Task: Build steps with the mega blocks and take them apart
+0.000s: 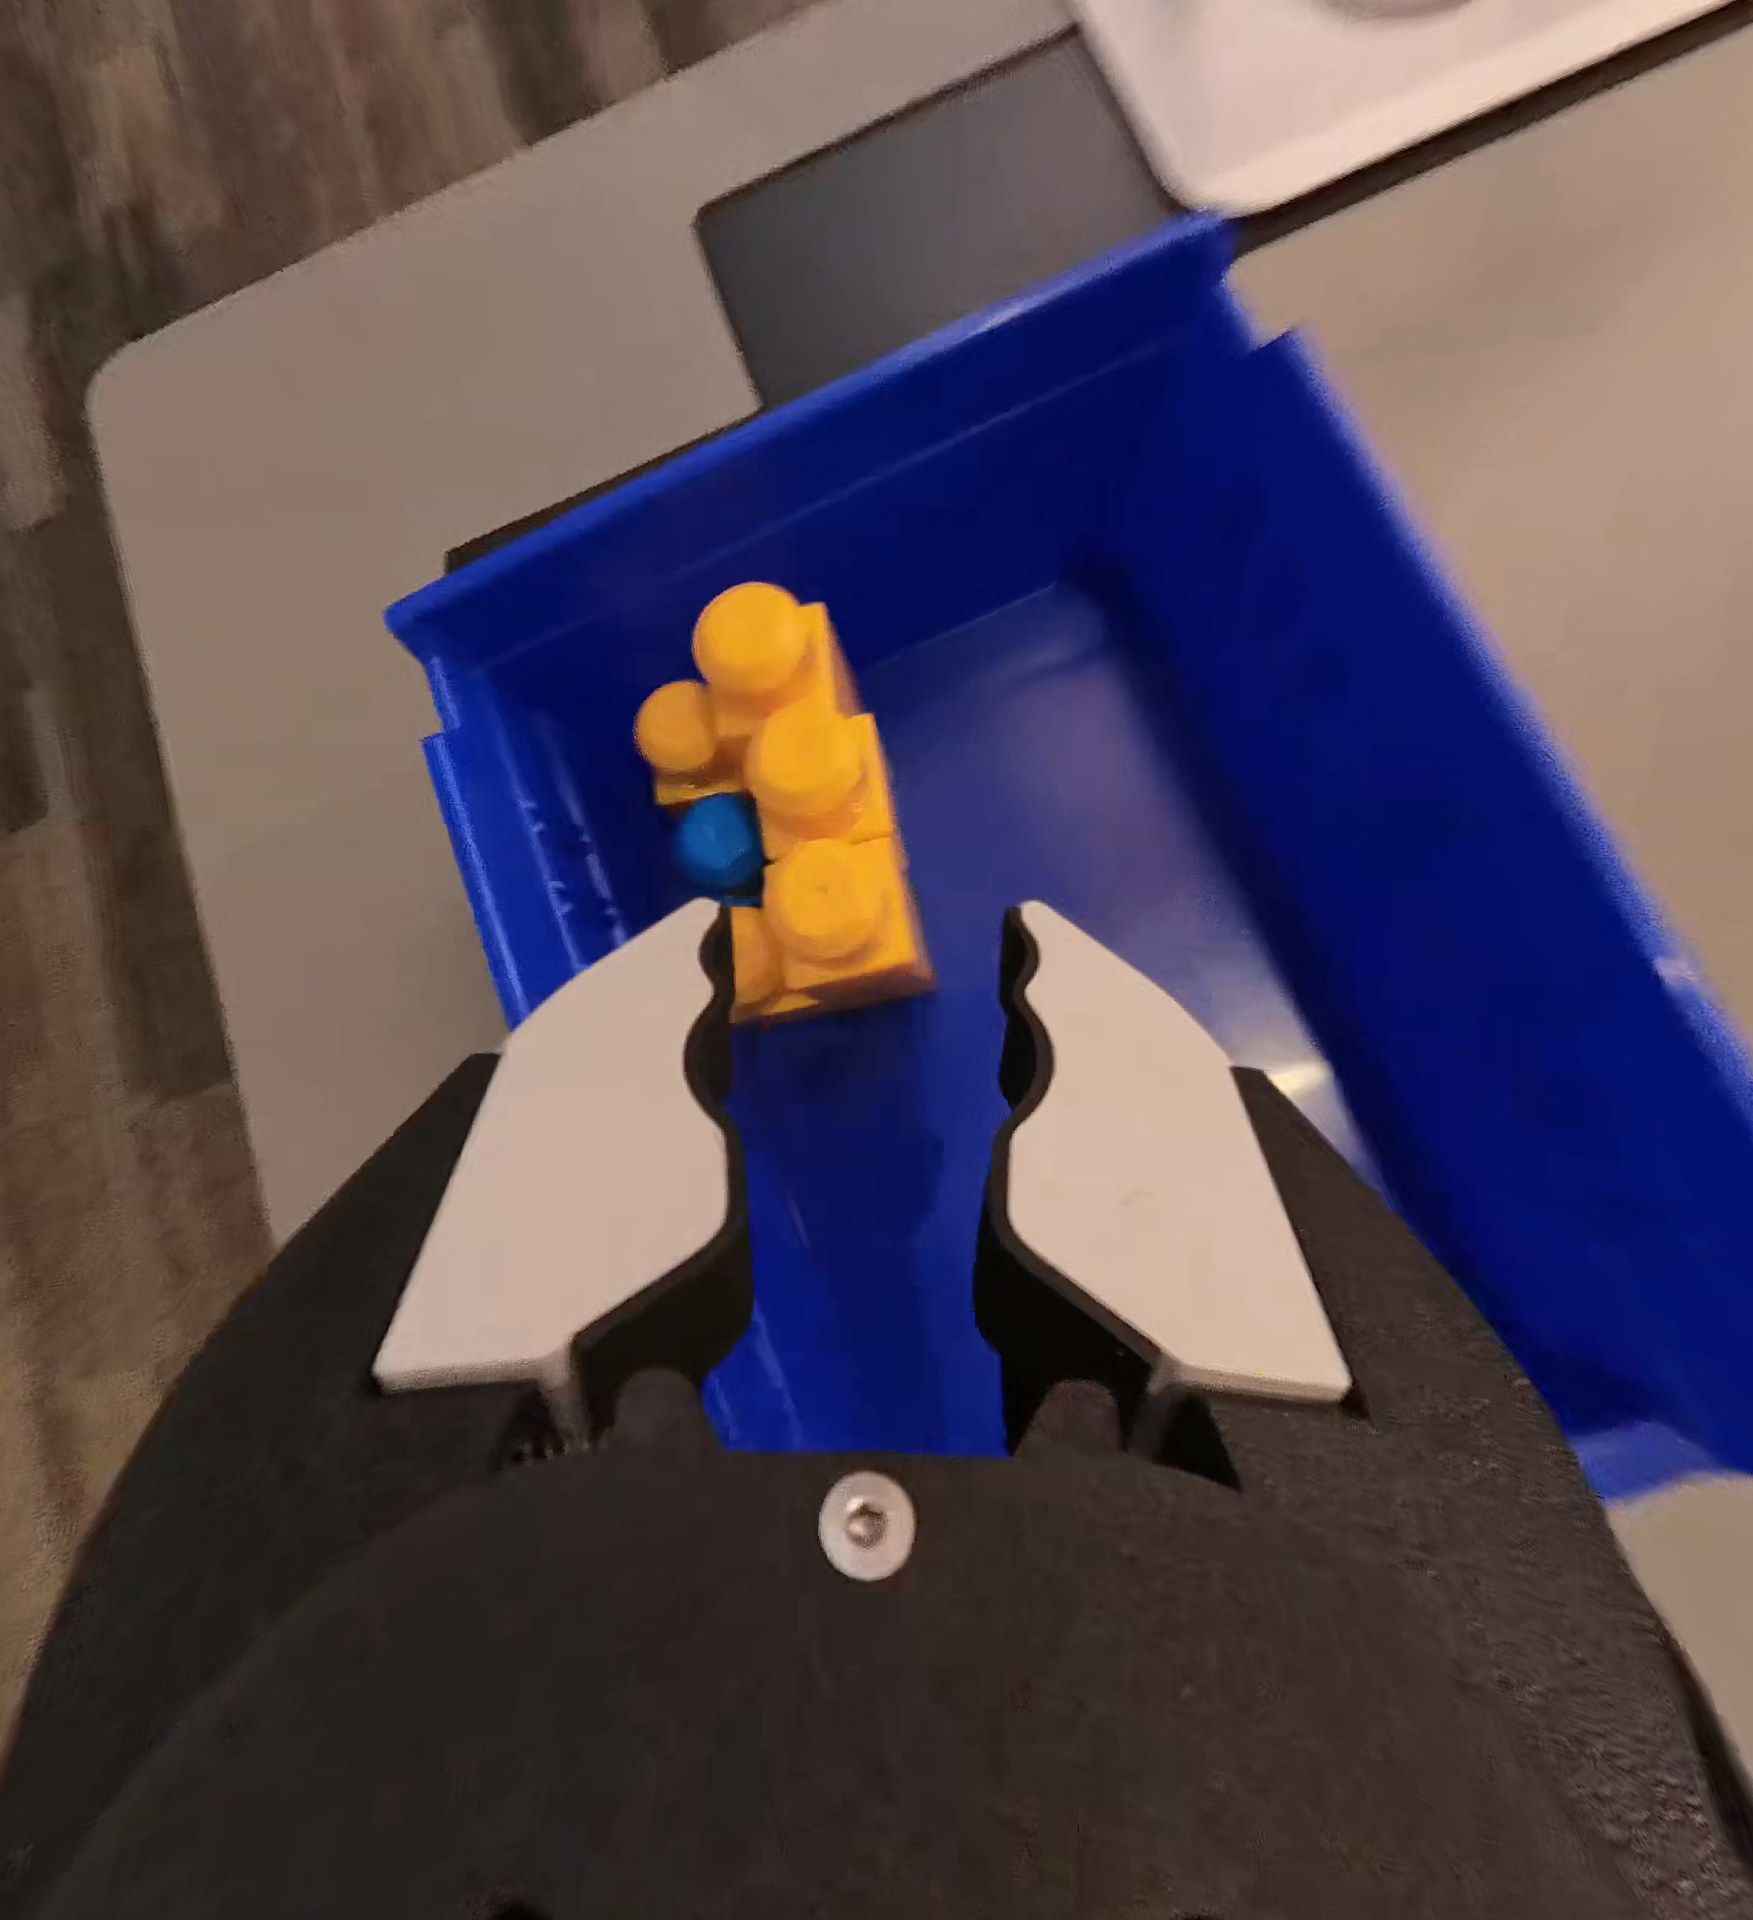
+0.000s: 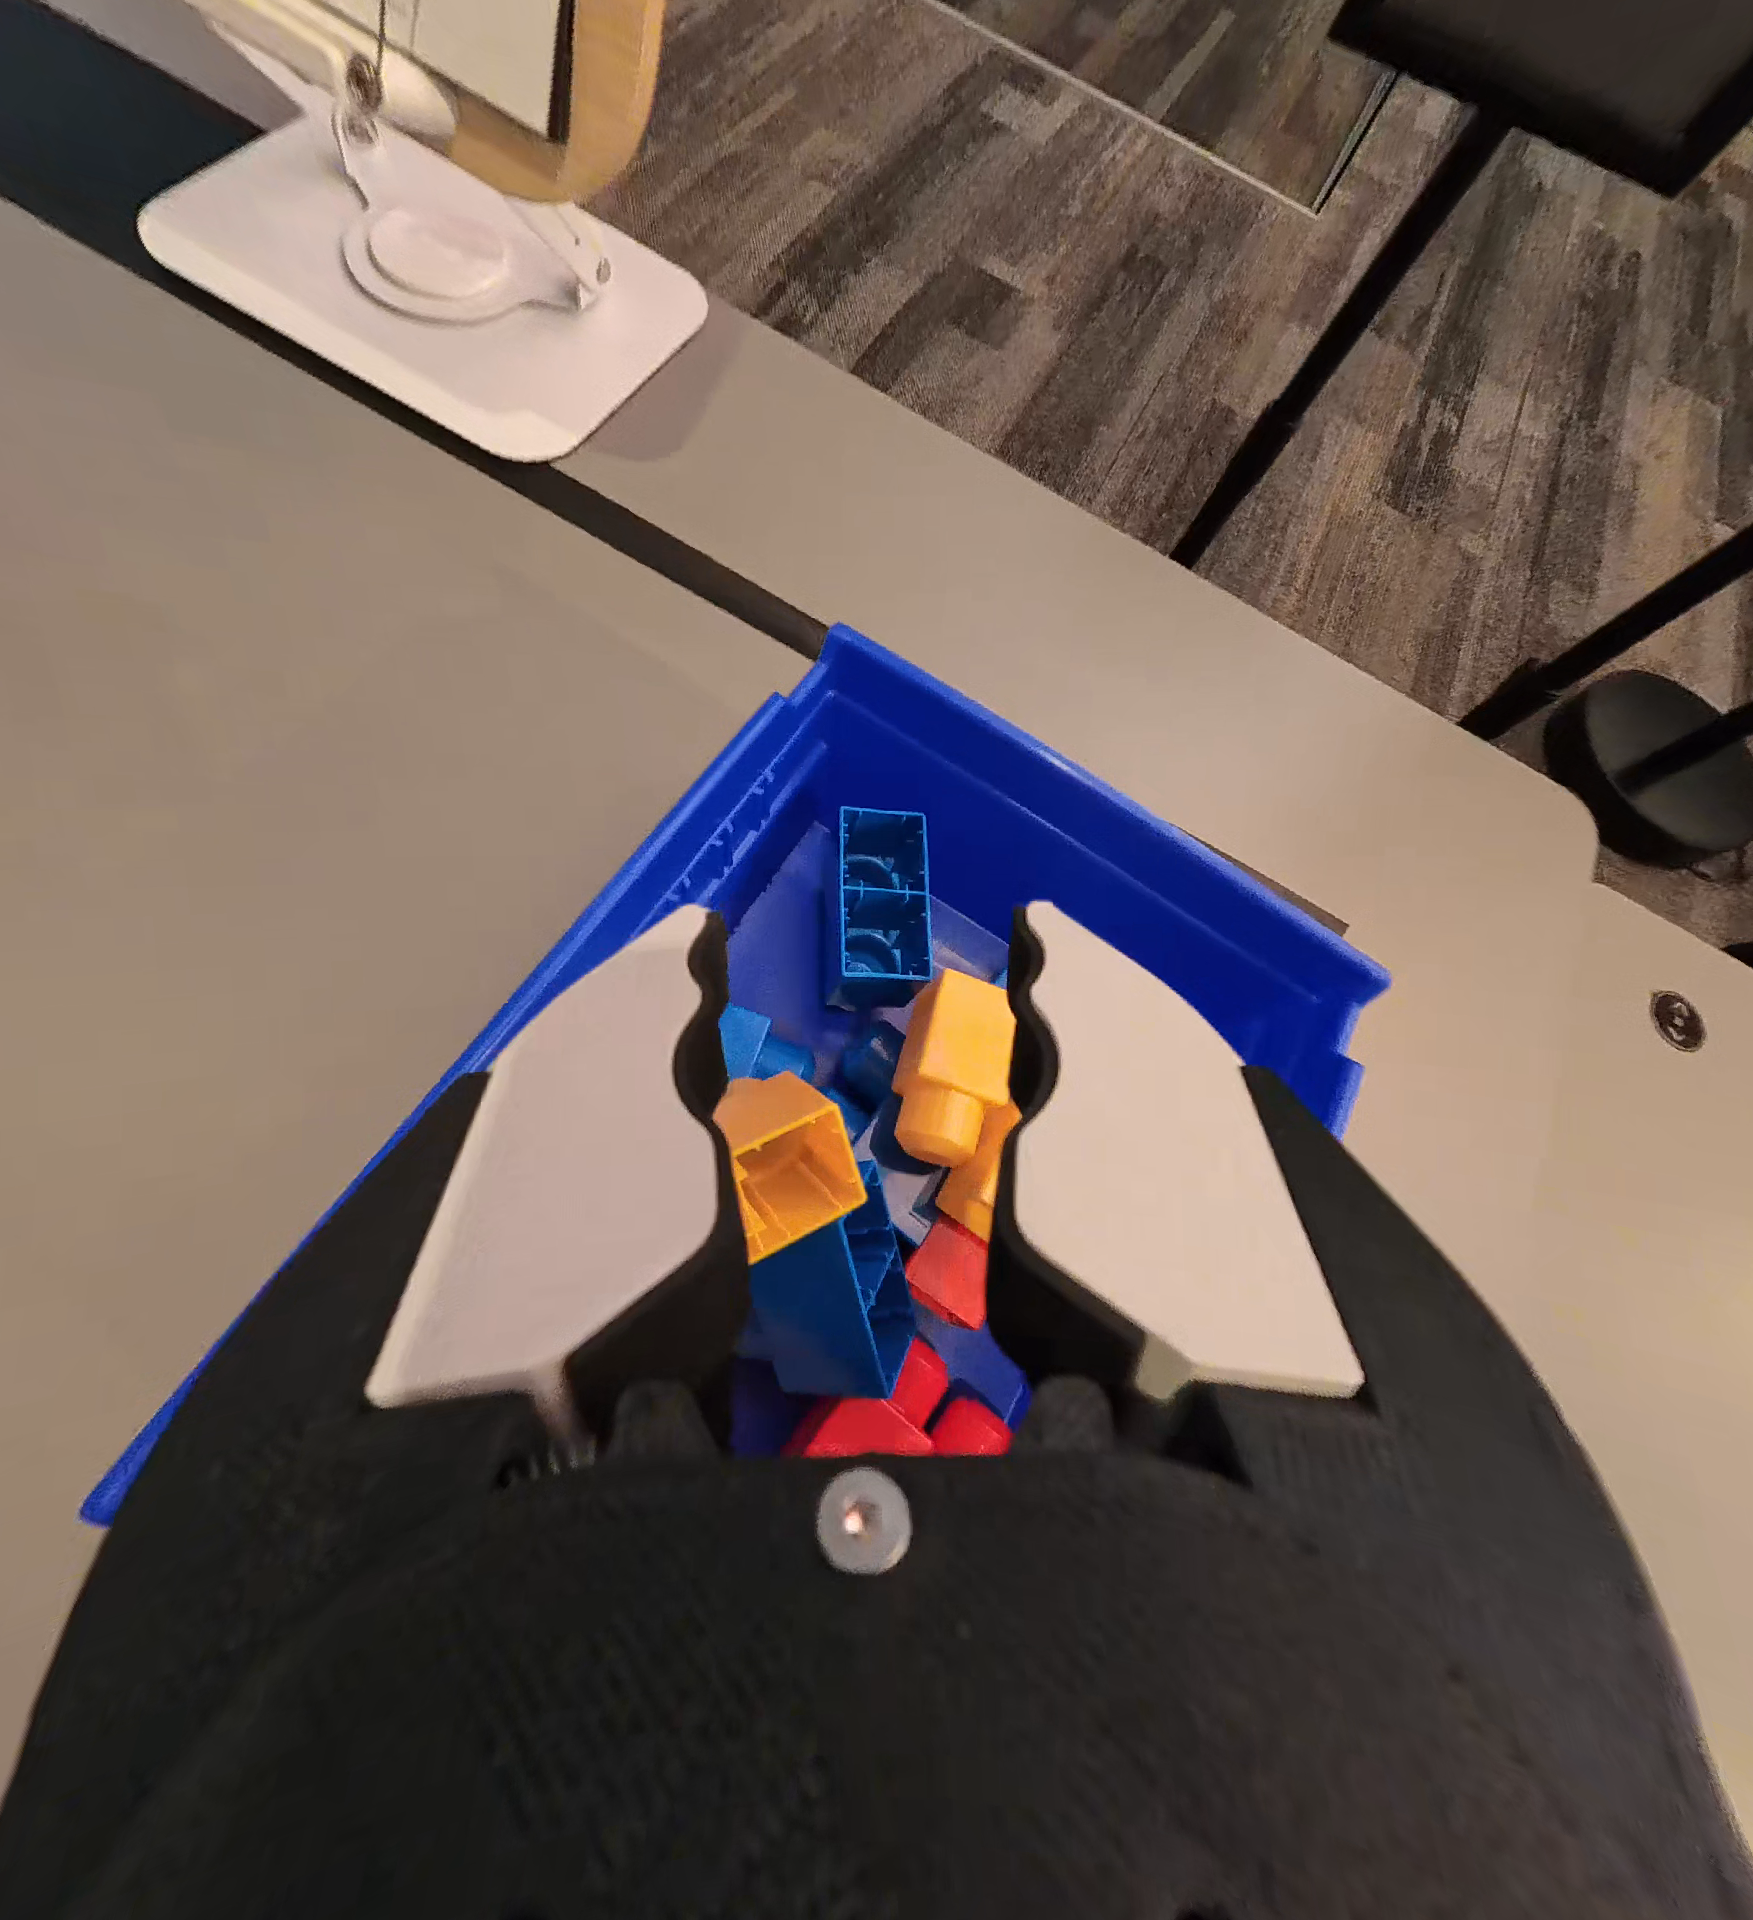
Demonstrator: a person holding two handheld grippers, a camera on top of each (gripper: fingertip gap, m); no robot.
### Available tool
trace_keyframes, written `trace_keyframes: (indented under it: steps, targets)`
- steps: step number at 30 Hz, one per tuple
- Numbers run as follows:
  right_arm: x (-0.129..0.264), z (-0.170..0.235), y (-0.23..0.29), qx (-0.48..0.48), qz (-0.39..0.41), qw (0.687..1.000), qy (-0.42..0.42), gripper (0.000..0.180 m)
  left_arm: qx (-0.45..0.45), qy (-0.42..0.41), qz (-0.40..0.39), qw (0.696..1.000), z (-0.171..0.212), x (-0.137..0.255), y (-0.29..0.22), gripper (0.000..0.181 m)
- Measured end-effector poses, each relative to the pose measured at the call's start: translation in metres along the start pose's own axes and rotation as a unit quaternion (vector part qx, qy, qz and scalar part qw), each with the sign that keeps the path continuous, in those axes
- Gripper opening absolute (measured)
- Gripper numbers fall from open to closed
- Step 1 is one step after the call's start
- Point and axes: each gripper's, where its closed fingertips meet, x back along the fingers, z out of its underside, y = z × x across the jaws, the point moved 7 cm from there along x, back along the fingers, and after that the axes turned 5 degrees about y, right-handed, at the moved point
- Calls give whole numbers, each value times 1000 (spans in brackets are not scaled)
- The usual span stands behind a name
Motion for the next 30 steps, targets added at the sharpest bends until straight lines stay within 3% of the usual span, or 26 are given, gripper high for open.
trace_keyframes:
  steps: [6,9,14,18,21,25,28,30]
  targets:
    - [-19,-1,15,39,-3,998,41,54,-11,101,-71,992,12,-49,4,40]
    - [-25,-2,20,52,-4,997,55,53,-14,114,-76,990,12,-53,4,41]
    - [-30,-9,33,77,2,995,60,53,7,125,-40,991,15,-17,5,35]
    - [-24,-42,75,136,7,991,-18,52,-4,13,-17,1000,1,49,-10,34]
    - [-15,-77,146,199,-24,969,-145,52,-29,-116,72,990,-19,94,-44,34]
    - [-4,-89,261,299,-81,902,-301,62,-73,-244,255,933,-45,127,-113,34]
    - [4,-81,313,290,-133,873,-369,68,-98,-256,375,886,-57,126,-163,34]
    - [10,-78,322,264,-126,863,-413,71,-99,-248,425,865,-62,116,-189,34]
